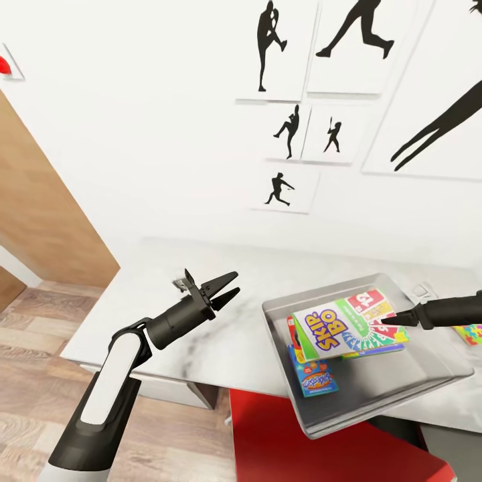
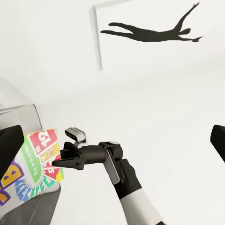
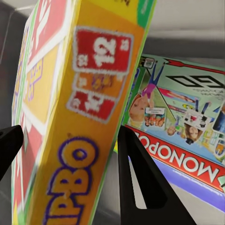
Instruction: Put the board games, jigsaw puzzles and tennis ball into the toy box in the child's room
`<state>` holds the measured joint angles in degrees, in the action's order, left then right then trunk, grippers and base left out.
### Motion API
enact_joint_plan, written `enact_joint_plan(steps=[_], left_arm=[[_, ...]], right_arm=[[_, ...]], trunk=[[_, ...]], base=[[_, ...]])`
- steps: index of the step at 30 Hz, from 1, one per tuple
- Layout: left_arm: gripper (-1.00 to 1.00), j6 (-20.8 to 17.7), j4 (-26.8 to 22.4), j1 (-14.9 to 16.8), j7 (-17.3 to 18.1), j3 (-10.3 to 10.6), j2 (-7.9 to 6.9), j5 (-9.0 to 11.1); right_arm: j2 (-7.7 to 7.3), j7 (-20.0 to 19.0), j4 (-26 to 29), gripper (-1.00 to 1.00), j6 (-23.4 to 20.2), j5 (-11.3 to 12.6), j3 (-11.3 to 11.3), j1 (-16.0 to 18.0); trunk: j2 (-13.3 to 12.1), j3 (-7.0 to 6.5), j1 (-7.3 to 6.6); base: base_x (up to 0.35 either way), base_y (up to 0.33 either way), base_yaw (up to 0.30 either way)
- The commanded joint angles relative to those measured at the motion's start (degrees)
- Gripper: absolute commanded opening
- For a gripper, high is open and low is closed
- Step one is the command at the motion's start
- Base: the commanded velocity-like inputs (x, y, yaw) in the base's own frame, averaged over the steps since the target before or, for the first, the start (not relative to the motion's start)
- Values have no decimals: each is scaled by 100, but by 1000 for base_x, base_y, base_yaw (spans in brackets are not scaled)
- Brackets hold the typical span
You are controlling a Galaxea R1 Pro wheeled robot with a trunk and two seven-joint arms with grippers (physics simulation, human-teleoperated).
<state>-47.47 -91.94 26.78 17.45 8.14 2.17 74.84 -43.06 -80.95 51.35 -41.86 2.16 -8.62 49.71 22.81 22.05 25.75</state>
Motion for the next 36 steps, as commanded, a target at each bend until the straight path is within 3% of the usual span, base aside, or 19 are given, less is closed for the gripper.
enact_joint_plan(steps=[1,36], left_arm=[[100,-25,0,4,13,-6,3,-2],[100,-25,0,12,4,0,8,-9]], right_arm=[[-6,-26,-2,-100,-86,30,-19,9],[-9,-16,-8,-100,-80,18,-4,23]], trunk=[[11,19,3],[11,332,3]], base=[[0,0,0],[0,0,0]])
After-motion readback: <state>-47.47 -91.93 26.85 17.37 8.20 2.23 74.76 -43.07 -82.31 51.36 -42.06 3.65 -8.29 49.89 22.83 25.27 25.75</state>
